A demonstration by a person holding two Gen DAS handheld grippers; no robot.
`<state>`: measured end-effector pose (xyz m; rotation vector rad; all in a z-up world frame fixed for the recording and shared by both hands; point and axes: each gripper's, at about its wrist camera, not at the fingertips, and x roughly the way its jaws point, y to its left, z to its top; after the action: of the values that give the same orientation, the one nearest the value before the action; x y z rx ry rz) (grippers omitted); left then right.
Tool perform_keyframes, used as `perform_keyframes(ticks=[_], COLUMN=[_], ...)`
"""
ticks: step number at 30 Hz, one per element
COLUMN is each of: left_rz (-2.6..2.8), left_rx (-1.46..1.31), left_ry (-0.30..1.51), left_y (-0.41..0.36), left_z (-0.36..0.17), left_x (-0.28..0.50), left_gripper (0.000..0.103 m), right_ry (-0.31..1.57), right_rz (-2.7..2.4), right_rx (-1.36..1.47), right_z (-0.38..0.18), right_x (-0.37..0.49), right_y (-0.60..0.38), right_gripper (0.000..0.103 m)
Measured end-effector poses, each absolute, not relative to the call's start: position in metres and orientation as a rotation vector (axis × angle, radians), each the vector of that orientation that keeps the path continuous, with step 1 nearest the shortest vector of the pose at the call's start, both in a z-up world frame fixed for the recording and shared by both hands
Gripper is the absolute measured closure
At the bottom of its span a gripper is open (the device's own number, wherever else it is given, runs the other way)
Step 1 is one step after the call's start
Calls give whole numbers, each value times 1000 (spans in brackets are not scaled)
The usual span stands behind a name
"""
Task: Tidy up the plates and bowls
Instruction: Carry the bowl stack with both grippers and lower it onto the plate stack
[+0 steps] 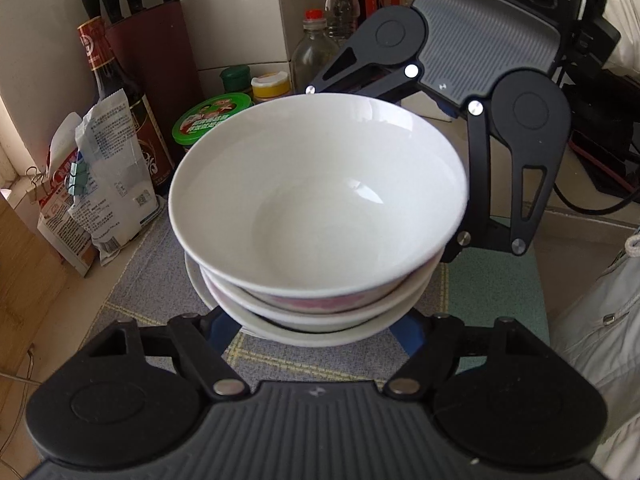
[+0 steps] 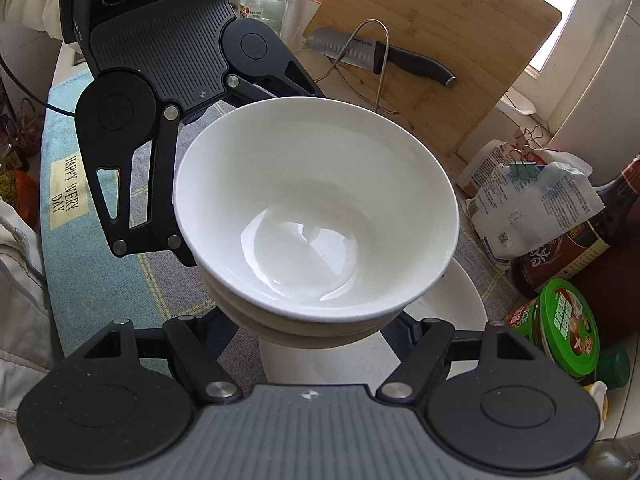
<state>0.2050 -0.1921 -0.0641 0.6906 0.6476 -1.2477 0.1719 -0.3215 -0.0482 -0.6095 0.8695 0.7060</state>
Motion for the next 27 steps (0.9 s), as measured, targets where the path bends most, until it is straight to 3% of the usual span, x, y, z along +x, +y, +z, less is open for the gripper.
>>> perform_keyframes(ticks=[27], left_rz=[-1255], left_rx=[685], left_ry=[721], left_y=[-252], left_z=[-99], left_x=[248], left_gripper=[25], right_ry=[948], right_rz=[687], right_rx=[-593], right_z=[-81], right_x=[213], right_y=[-376], right_gripper=[23])
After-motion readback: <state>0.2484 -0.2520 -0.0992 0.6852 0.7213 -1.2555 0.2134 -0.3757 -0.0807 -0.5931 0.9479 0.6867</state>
